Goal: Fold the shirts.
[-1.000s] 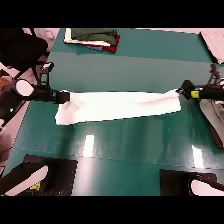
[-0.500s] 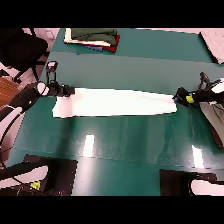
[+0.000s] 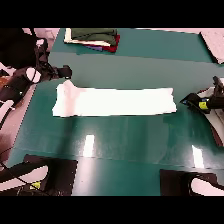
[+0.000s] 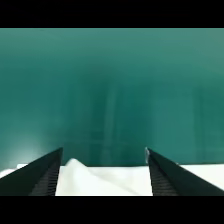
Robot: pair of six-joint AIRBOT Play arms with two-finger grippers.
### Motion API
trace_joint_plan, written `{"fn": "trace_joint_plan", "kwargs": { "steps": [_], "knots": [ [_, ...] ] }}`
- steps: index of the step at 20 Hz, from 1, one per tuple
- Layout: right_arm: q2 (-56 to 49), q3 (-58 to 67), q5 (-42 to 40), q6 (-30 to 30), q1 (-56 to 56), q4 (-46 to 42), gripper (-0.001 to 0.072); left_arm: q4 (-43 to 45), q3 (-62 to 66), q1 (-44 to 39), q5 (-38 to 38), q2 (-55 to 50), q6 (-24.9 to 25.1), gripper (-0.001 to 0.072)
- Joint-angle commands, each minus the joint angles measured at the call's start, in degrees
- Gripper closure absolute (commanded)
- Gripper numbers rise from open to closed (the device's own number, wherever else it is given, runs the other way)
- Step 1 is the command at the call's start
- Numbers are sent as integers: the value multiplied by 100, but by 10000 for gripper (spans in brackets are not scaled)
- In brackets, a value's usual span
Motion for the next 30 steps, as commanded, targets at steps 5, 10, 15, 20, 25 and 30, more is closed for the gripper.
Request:
{"fn": "trace_joint_plan", "kwargs": {
  "steps": [5,10,15,20,25,30],
  "knots": [
    [-201,-748,-184,-1552,-184,1510,36,-1178,168,-409,-1320,76,603,75],
    [-1307,-448,199,-2570,-179,3154,3,-1174,168,-542,-1762,79,702,76],
    [-2124,400,570,-2396,402,3171,319,-1602,166,-651,-1932,4,1016,107],
    [-1239,629,610,-2149,807,2903,694,-2367,92,-1952,-1318,-1016,1276,598],
    [-70,632,374,-1263,654,1458,694,-3099,358,-3097,-313,-2024,1600,681],
    [929,632,763,-1147,-127,1126,694,-3110,737,-3593,498,-2435,1598,681]
  ]
}}
